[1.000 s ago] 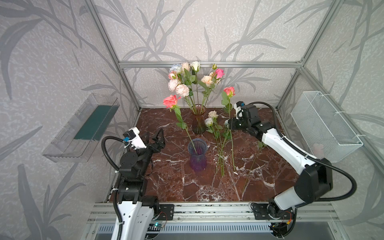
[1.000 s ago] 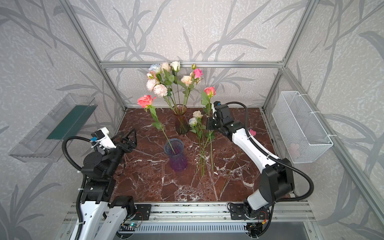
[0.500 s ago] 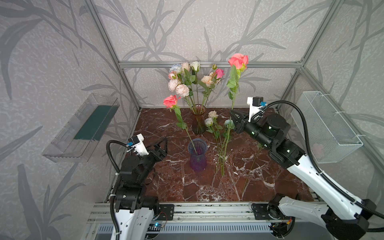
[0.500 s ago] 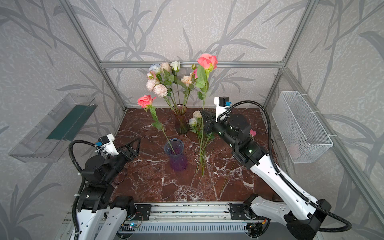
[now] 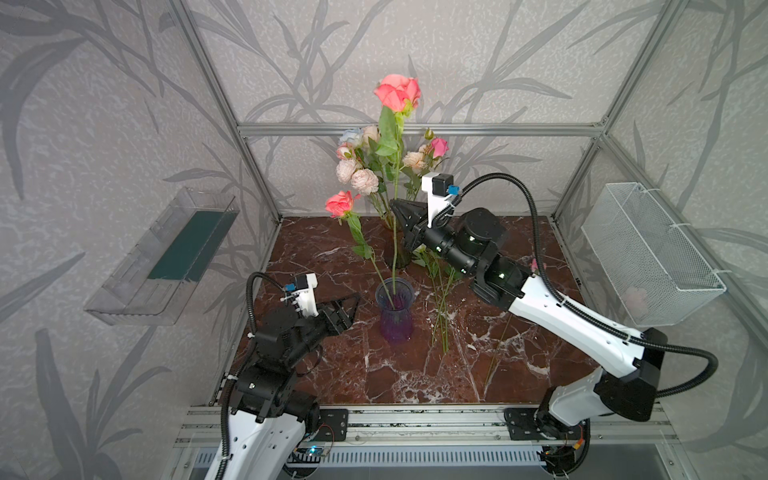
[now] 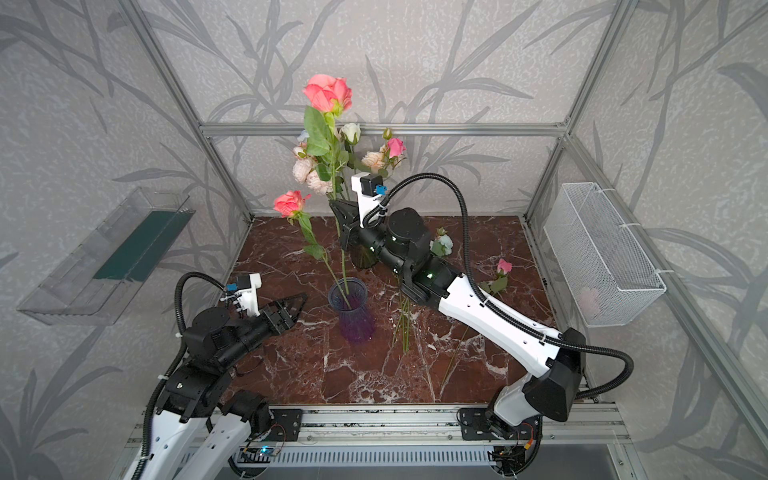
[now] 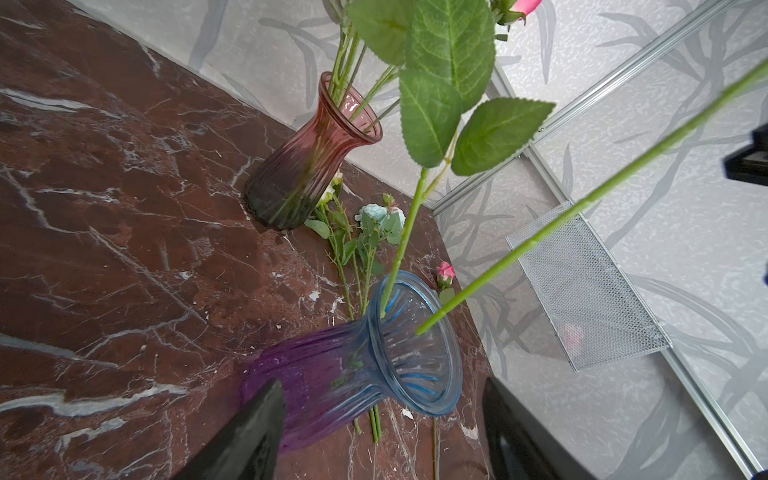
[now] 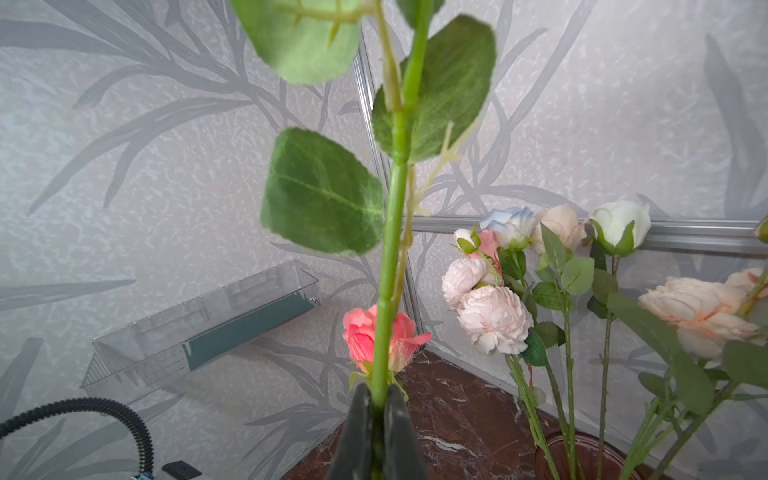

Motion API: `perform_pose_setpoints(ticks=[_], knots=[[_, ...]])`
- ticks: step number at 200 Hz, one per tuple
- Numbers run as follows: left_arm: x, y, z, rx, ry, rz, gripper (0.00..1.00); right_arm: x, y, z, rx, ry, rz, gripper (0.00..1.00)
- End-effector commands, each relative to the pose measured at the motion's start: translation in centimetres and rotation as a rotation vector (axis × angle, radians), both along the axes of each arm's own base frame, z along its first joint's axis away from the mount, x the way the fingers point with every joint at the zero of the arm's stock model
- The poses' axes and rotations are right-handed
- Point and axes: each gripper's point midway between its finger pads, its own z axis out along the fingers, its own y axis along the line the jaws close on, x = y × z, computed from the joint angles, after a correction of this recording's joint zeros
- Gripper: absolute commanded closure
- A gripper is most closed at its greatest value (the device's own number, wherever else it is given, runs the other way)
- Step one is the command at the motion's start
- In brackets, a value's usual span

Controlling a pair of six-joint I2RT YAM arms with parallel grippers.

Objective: Arrange the flowers into the vase
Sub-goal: 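Lift the pink rose upright with the right gripper toward the blue-purple vase, then lower the pink rose stem into the blue-purple vase and open the right gripper, then move the right gripper back to the pile and grasp a white rose stem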

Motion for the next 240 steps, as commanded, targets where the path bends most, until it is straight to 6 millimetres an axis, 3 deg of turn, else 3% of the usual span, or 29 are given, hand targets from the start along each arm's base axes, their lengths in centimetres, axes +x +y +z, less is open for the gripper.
perform_pose_setpoints(ticks=[1, 56, 87, 124, 181, 203, 221, 240], knots=[[-0.1, -0.4, 0.2, -0.022, -0.017, -0.018, 0.24, -0.4, 0.0, 0.0, 0.042, -0.015, 0.001, 1.0], [0.4, -0.4, 0.2, -0.035, -0.041, -0.013, 0.22, -1.4, 0.7, -8.8, -0.028, 0.118, -0.016, 0.93], [1.4, -0.8, -0.1, -0.025, -0.028, -0.02, 0.21, -1.4, 0.4, -11.7, -0.056, 0.178, -0.039, 0.83], [2.0, -1.0, 0.1, -0.013, -0.027, -0.028, 0.21, -1.4, -0.4, -12.3, -0.07, 0.188, -0.063, 0.71], [2.0, -1.2, -0.2, 0.01, -0.022, -0.041, 0.21, -3.0, -2.6, -10.2, -0.066, 0.163, -0.058, 0.7], [1.5, -0.6, -0.9, 0.051, 0.01, -0.02, 0.21, -3.3, -4.7, -9.6, -0.097, 0.136, -0.11, 0.68], [1.1, 0.9, -2.3, 0.09, 0.066, 0.054, 0.21, -2.2, -7.1, -11.1, -0.162, 0.157, -0.18, 0.68], [0.5, 2.6, -3.8, 0.112, 0.115, 0.143, 0.21, 0.5, -10.2, -15.0, -0.228, 0.319, -0.22, 0.67]])
